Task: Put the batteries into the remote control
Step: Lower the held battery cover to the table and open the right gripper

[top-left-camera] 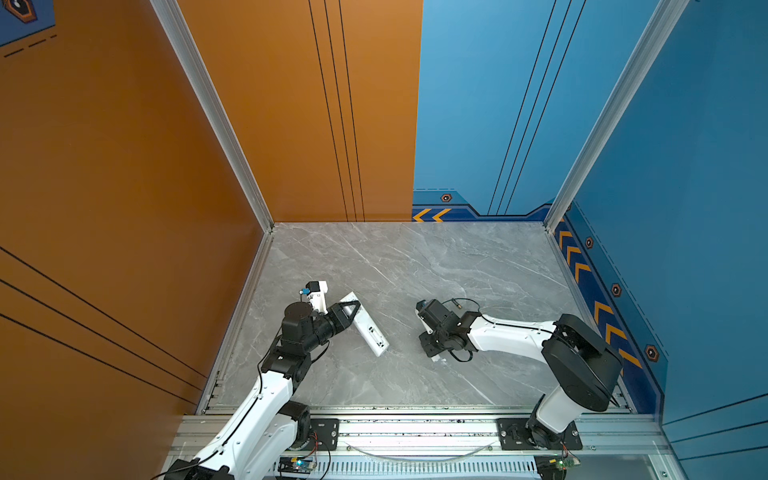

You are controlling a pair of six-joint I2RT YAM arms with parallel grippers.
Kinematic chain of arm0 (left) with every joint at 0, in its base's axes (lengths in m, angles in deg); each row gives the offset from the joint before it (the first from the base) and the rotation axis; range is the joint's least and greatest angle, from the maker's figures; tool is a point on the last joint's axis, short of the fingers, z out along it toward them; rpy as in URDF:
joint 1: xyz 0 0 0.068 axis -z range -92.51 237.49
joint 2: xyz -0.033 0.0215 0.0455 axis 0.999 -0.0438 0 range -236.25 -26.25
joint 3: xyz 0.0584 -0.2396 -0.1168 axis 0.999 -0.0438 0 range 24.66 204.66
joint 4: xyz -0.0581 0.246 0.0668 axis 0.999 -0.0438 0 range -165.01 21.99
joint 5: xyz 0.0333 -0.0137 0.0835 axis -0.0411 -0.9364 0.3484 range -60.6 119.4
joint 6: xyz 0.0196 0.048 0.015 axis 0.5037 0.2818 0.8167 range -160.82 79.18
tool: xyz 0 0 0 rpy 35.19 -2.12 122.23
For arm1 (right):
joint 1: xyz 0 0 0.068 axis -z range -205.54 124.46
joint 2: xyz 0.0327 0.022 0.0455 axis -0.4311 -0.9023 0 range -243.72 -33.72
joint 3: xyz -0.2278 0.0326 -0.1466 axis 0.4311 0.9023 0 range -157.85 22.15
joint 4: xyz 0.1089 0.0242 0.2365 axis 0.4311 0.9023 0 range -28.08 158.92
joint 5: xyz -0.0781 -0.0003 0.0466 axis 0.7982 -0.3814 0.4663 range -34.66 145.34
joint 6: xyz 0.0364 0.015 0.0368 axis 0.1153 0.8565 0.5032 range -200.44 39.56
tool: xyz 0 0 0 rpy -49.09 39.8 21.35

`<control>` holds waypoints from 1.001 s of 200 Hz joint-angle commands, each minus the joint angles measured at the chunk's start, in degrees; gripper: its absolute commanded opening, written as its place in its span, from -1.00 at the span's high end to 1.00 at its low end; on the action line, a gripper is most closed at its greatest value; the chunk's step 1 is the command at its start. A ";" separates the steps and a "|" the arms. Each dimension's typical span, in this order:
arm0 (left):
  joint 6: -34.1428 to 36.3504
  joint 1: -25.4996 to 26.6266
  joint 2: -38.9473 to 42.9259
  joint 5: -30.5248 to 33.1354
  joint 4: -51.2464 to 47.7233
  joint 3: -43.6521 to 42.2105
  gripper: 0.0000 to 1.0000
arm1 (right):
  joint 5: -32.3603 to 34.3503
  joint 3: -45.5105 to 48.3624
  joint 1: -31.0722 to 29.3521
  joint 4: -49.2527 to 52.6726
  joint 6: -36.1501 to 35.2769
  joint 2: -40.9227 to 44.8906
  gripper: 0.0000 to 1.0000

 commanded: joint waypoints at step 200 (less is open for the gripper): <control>0.40 -3.02 5.37 -2.81 -3.33 -1.01 1.00 | 7.49 -4.21 -1.38 9.14 -1.80 5.25 -0.50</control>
